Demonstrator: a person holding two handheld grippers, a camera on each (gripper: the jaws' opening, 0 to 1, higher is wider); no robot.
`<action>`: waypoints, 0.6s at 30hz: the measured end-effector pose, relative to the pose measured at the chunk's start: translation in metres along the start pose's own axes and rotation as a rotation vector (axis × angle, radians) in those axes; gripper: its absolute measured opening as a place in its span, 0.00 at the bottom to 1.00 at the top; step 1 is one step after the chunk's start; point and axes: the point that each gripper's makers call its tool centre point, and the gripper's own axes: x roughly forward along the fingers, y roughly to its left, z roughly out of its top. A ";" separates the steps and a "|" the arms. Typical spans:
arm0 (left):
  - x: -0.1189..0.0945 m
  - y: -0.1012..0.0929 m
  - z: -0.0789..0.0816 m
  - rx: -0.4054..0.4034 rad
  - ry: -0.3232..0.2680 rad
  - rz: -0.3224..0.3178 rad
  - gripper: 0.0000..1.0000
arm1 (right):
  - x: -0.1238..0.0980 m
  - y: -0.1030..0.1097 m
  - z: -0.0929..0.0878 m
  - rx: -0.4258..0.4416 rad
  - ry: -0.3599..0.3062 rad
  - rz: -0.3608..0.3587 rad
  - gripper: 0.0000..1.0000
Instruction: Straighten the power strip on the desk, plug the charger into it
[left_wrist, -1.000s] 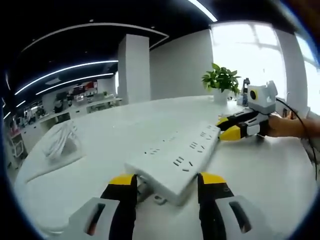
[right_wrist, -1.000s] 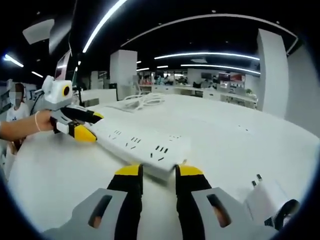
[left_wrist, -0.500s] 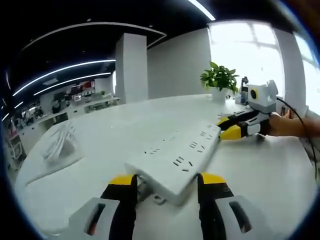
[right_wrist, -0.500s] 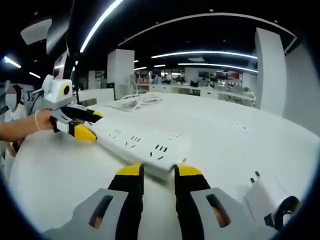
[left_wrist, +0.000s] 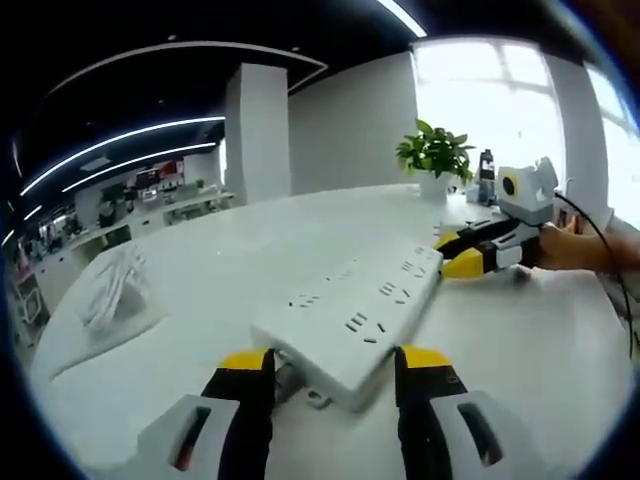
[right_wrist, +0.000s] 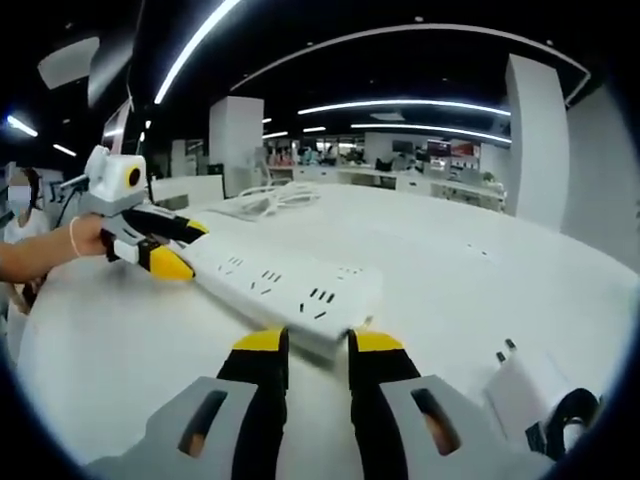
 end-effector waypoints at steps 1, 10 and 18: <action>0.000 0.000 0.000 0.001 0.000 -0.001 0.48 | 0.000 0.000 0.000 -0.001 0.001 -0.002 0.23; 0.003 0.001 0.001 0.010 0.006 -0.011 0.48 | -0.001 -0.001 -0.001 0.004 0.003 -0.014 0.22; 0.005 0.002 0.002 0.020 0.009 -0.020 0.48 | -0.002 -0.002 -0.001 0.001 0.009 -0.020 0.22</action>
